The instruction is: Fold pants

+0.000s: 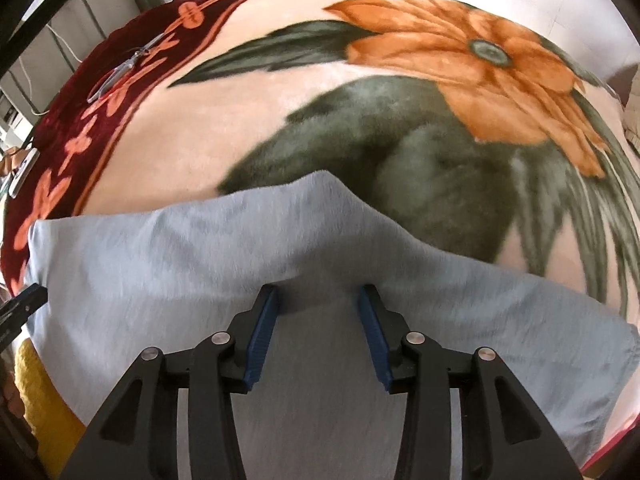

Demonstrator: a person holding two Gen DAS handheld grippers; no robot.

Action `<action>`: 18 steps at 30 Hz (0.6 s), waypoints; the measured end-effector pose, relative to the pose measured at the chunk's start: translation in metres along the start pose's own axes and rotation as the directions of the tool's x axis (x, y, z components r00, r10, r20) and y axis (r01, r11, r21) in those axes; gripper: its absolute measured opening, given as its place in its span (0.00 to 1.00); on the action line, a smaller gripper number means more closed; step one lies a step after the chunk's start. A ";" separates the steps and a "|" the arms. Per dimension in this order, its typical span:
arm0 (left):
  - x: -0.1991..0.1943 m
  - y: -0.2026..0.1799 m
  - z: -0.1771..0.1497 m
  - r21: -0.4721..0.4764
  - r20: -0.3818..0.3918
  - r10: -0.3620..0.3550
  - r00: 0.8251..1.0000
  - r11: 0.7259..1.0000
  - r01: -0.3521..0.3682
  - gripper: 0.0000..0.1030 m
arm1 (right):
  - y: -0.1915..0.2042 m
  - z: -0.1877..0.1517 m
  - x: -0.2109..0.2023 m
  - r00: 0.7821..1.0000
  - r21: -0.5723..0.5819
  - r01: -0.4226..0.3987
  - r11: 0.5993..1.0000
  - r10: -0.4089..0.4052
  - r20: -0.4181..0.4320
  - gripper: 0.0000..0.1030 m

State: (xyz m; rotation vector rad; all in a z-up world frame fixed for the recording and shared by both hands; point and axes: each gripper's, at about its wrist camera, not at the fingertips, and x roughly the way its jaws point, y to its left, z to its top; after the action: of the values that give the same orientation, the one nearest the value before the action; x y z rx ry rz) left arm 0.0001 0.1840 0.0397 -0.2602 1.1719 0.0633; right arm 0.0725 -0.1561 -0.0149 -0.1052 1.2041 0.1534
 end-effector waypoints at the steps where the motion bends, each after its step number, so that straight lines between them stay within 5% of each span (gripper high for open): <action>1: 0.000 0.000 0.000 0.001 0.000 0.002 1.000 1.000 -0.002 0.35 | -0.002 -0.001 -0.002 1.000 0.002 -0.009 1.000 0.009 0.004 0.42; 4: -0.001 -0.002 -0.001 0.014 0.006 0.010 1.000 1.000 -0.010 0.35 | -0.011 -0.009 -0.017 0.999 0.027 -0.032 0.999 0.032 0.024 0.42; 10: 0.000 -0.004 0.000 0.021 -0.003 0.021 1.000 1.000 -0.021 0.36 | -0.071 -0.055 -0.061 0.997 0.104 0.046 0.994 -0.052 0.055 0.42; 15: 0.001 -0.004 0.000 0.019 -0.007 0.018 1.000 1.000 -0.018 0.38 | -0.150 -0.102 -0.071 0.984 0.264 0.173 0.949 -0.176 -0.010 0.42; 18: 0.003 -0.005 0.000 0.027 -0.008 0.024 1.000 0.999 -0.024 0.39 | -0.189 -0.120 -0.063 0.987 0.364 0.157 0.918 -0.156 -0.030 0.41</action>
State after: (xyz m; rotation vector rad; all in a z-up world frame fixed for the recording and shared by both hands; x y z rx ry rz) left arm 0.0019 0.1790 0.0378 -0.2226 1.1833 0.0677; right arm -0.0272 -0.3654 0.0015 0.1251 1.2009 -0.2132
